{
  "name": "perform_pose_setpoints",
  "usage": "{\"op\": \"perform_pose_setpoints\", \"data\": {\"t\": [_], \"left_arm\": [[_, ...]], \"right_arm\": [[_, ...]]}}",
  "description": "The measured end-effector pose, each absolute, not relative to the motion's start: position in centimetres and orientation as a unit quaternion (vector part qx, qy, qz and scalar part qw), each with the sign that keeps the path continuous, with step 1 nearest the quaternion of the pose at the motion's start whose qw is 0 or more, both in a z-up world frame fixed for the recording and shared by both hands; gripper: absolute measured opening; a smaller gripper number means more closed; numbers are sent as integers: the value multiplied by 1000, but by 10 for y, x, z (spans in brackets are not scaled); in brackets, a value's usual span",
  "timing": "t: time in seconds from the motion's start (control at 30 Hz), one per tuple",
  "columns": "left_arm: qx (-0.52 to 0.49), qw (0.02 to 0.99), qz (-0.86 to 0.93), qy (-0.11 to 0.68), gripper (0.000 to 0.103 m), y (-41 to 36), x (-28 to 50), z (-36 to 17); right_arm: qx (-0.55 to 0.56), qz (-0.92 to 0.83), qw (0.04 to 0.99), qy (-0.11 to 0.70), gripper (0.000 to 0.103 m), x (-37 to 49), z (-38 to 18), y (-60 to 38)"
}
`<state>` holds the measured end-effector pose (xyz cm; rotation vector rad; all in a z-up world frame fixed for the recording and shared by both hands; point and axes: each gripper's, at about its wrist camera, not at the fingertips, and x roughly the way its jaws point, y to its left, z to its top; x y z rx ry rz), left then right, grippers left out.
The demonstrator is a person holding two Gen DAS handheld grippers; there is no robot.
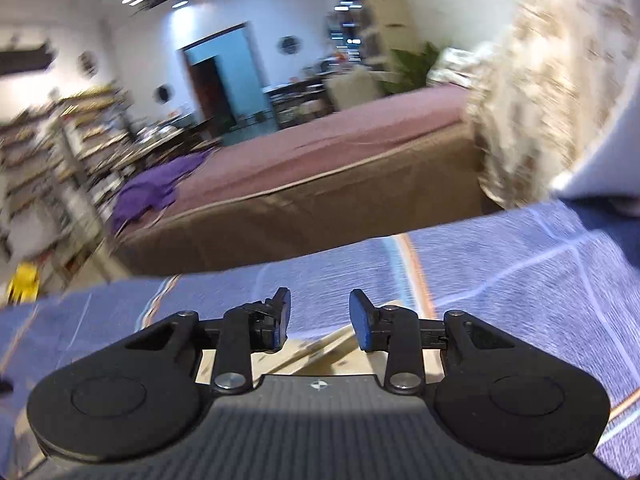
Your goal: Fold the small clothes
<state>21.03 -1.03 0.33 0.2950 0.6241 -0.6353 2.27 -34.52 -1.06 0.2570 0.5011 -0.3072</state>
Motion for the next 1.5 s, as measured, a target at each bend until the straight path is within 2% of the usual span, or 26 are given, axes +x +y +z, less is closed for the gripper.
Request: {"op": "perform_pose_setpoints", "data": {"t": [0.07,0.1,0.2,0.33,0.47,0.6,0.77,0.93,0.97,1.03,1.07,1.1,1.23,1.4,1.5], "left_arm": [[160,865,-336,336,62,-30,196,-12],[170,858,-336,349,62,-39,192,-21],[209,862,-293,357,62,-54,196,-42],[183,869,-275,369,65,-57,227,-43],[198,871,-261,365,70,-68,252,-45],[206,875,-249,362,88,-77,271,-46],[209,874,-250,361,90,-80,276,-46],[215,873,-244,363,93,-81,272,-43],[218,874,-241,361,93,-80,268,-39],[219,881,-246,338,93,-79,247,-26],[215,885,-261,319,93,-79,230,-18],[215,883,-290,300,94,-82,210,-11],[264,835,-410,256,95,-114,110,-9],[386,756,-499,173,95,-173,-8,-45],[439,730,-510,116,94,-205,-49,-65]], "right_arm": [[76,-100,950,286,27,24,-23,-313],[52,-93,944,311,22,26,-32,-299],[13,-101,932,348,22,33,-51,-284],[13,-125,926,357,23,51,-58,-306],[7,-128,924,360,36,80,-53,-320],[49,-145,922,356,39,98,-56,-340],[59,-153,920,356,42,104,-53,-348],[90,-163,919,347,52,93,-45,-357],[103,-168,919,341,57,92,-40,-361],[130,-175,919,329,73,80,-30,-370],[134,-180,918,328,85,76,-25,-374],[128,-187,917,329,92,72,-21,-379],[118,-184,906,363,94,59,-5,-409],[200,-158,869,424,93,31,-8,-452],[239,-130,843,465,93,20,-23,-463]]}}
